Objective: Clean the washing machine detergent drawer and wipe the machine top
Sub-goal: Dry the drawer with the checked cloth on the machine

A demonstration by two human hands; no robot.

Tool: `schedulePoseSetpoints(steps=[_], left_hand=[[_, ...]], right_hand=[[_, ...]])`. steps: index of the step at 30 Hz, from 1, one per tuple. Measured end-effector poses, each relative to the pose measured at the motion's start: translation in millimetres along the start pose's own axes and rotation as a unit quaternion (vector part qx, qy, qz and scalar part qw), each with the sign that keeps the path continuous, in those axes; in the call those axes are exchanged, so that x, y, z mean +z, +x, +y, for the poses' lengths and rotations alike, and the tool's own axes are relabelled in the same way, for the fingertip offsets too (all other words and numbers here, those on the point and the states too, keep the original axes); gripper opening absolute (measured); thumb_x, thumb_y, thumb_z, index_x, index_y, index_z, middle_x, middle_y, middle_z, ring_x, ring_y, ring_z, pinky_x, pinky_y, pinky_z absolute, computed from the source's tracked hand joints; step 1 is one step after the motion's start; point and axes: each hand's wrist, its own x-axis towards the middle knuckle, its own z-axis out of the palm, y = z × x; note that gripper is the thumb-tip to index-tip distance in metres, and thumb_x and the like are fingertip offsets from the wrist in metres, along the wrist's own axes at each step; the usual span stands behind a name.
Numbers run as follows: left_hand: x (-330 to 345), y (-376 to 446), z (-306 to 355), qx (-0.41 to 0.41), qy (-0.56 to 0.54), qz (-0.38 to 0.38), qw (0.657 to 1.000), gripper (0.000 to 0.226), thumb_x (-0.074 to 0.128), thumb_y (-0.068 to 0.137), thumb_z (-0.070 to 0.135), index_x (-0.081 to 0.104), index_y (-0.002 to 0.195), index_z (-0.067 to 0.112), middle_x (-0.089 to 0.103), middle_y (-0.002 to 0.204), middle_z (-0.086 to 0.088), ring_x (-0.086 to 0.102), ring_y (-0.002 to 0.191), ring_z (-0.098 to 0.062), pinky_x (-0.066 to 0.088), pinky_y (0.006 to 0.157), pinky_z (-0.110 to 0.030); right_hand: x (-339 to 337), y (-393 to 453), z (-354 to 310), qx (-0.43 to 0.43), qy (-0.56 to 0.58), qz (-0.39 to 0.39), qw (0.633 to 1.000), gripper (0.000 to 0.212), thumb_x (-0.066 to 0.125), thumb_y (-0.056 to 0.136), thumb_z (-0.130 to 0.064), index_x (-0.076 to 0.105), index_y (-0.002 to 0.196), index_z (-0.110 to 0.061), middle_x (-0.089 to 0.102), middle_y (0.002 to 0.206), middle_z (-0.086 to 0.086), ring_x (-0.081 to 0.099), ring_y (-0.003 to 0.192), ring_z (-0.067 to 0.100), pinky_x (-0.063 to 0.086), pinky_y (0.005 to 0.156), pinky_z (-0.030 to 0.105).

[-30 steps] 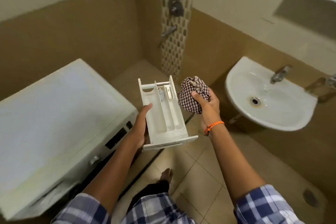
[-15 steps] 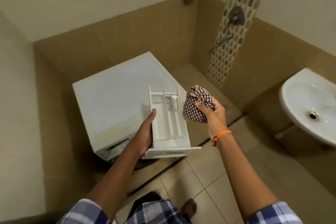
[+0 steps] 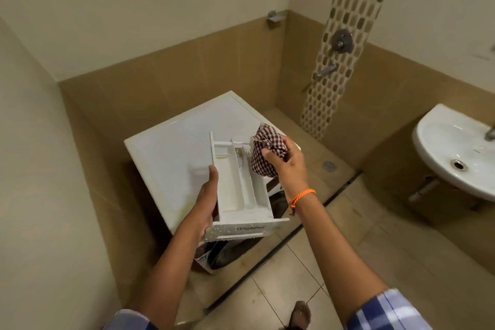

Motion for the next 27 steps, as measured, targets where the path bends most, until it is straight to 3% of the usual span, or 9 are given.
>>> schedulePoseSetpoints(steps=[4, 7, 9, 12, 15, 19, 22, 24, 27], left_hand=[[-29.9, 10.0, -5.2, 0.028, 0.01, -0.025, 0.999, 0.085, 0.035, 0.077, 0.101, 0.061, 0.13, 0.04, 0.074, 0.13, 0.001, 0.07, 0.121, -0.021, 0.054, 0.11, -0.048], [-42.4, 22.2, -11.3, 0.06, -0.008, -0.027, 0.998, 0.107, 0.042, 0.058, 0.113, 0.066, 0.133, 0.04, 0.077, 0.131, 0.002, 0.073, 0.121, -0.018, 0.057, 0.106, -0.044], [-45.9, 23.7, -5.9, 0.066, -0.018, -0.003, 0.998, 0.091, 0.036, 0.063, 0.11, 0.069, 0.118, 0.045, 0.081, 0.116, 0.004, 0.077, 0.108, -0.014, 0.061, 0.095, -0.039], [-48.3, 22.5, 3.4, 0.069, -0.052, -0.001, 0.996, 0.074, 0.031, 0.081, 0.093, 0.07, 0.119, 0.043, 0.083, 0.114, -0.003, 0.081, 0.104, -0.021, 0.064, 0.092, -0.045], [-51.1, 26.5, 7.3, 0.061, -0.081, -0.004, 0.995, 0.085, 0.034, 0.077, 0.094, 0.071, 0.128, 0.037, 0.084, 0.11, -0.004, 0.081, 0.104, -0.027, 0.064, 0.091, -0.051], [-53.8, 36.0, 9.6, 0.042, -0.129, -0.019, 0.991, 0.101, 0.035, 0.077, 0.099, 0.068, 0.14, 0.028, 0.08, 0.125, -0.007, 0.076, 0.119, -0.026, 0.059, 0.103, -0.05], [-56.6, 41.9, 12.9, 0.017, -0.157, 0.014, 0.987, 0.111, 0.033, 0.075, 0.101, 0.063, 0.146, 0.022, 0.08, 0.124, -0.003, 0.076, 0.117, -0.019, 0.06, 0.092, -0.038], [-53.7, 45.6, 15.4, 0.003, -0.174, 0.026, 0.984, 0.103, 0.031, 0.08, 0.1, 0.068, 0.139, 0.024, 0.081, 0.121, -0.004, 0.077, 0.114, -0.02, 0.06, 0.088, -0.038], [-49.5, 49.9, 26.9, 0.007, -0.238, 0.027, 0.971, 0.087, 0.033, 0.094, 0.09, 0.077, 0.123, 0.02, 0.083, 0.11, -0.008, 0.081, 0.103, -0.023, 0.061, 0.085, -0.04]], right_hand=[[62.9, -10.8, 1.2, -0.091, -0.01, -0.008, 0.996, 0.04, 0.072, 0.101, -0.021, 0.056, 0.137, -0.024, 0.066, 0.133, 0.006, 0.065, 0.125, 0.022, 0.059, 0.101, 0.038], [99.1, -23.5, 14.4, -0.106, -0.161, -0.088, 0.977, 0.04, 0.063, 0.105, -0.016, 0.05, 0.143, -0.023, 0.07, 0.129, 0.005, 0.068, 0.112, 0.016, 0.057, 0.089, 0.026], [115.9, -30.4, 27.5, -0.148, -0.341, -0.13, 0.919, 0.038, 0.058, 0.105, -0.021, 0.053, 0.143, -0.022, 0.072, 0.124, 0.006, 0.067, 0.111, 0.022, 0.051, 0.092, 0.027], [125.6, -33.3, 39.8, -0.196, -0.523, -0.128, 0.819, 0.038, 0.051, 0.107, -0.028, 0.056, 0.14, -0.011, 0.066, 0.139, 0.012, 0.046, 0.146, 0.025, 0.015, 0.129, 0.042], [123.2, -27.5, 34.6, -0.186, -0.605, -0.169, 0.755, 0.036, 0.046, 0.107, -0.033, 0.055, 0.136, -0.013, 0.065, 0.139, 0.008, 0.028, 0.156, 0.02, 0.0, 0.125, 0.058], [116.6, -18.4, 24.5, -0.125, -0.628, -0.277, 0.716, 0.027, 0.047, 0.102, -0.029, 0.056, 0.123, -0.014, 0.062, 0.113, 0.006, 0.039, 0.136, 0.025, 0.017, 0.109, 0.053], [116.1, -12.1, 25.6, -0.09, -0.649, -0.338, 0.676, 0.023, 0.05, 0.103, -0.034, 0.058, 0.112, -0.015, 0.051, 0.095, 0.004, 0.042, 0.117, 0.026, 0.023, 0.096, 0.049], [122.0, -5.9, 28.0, -0.1, -0.66, -0.339, 0.663, 0.026, 0.048, 0.105, -0.038, 0.06, 0.109, -0.015, 0.051, 0.09, 0.004, 0.042, 0.109, 0.026, 0.024, 0.091, 0.048], [139.7, 2.1, 33.3, -0.179, -0.662, -0.262, 0.68, 0.019, 0.051, 0.102, -0.031, 0.061, 0.098, -0.016, 0.06, 0.079, 0.006, 0.05, 0.102, 0.03, 0.028, 0.088, 0.049]])
